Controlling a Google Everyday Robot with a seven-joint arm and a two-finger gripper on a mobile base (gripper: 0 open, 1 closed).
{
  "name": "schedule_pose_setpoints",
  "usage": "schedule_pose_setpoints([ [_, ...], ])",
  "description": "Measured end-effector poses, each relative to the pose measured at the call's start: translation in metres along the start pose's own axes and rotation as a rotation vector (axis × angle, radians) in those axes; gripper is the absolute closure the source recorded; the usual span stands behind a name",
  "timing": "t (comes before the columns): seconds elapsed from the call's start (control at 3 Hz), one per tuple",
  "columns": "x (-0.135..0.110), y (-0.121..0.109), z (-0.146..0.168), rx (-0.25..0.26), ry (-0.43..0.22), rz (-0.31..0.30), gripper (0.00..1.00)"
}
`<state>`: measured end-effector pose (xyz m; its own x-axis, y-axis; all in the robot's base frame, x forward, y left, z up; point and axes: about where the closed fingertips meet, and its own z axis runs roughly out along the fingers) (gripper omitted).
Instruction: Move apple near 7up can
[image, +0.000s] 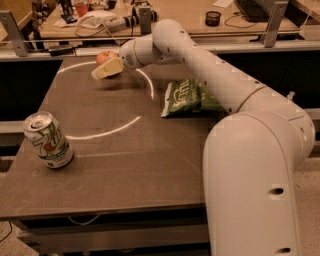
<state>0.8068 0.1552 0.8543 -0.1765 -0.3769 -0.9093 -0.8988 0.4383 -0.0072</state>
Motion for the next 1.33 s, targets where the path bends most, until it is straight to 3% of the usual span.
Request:
schedule_pose_setpoints([
  [0.33,0.001,-0.003,0.004,-0.015,-0.008,-0.022,0.15],
  [1.33,-0.006,-0.004,-0.007,-0.054,-0.024,-0.067,0.85],
])
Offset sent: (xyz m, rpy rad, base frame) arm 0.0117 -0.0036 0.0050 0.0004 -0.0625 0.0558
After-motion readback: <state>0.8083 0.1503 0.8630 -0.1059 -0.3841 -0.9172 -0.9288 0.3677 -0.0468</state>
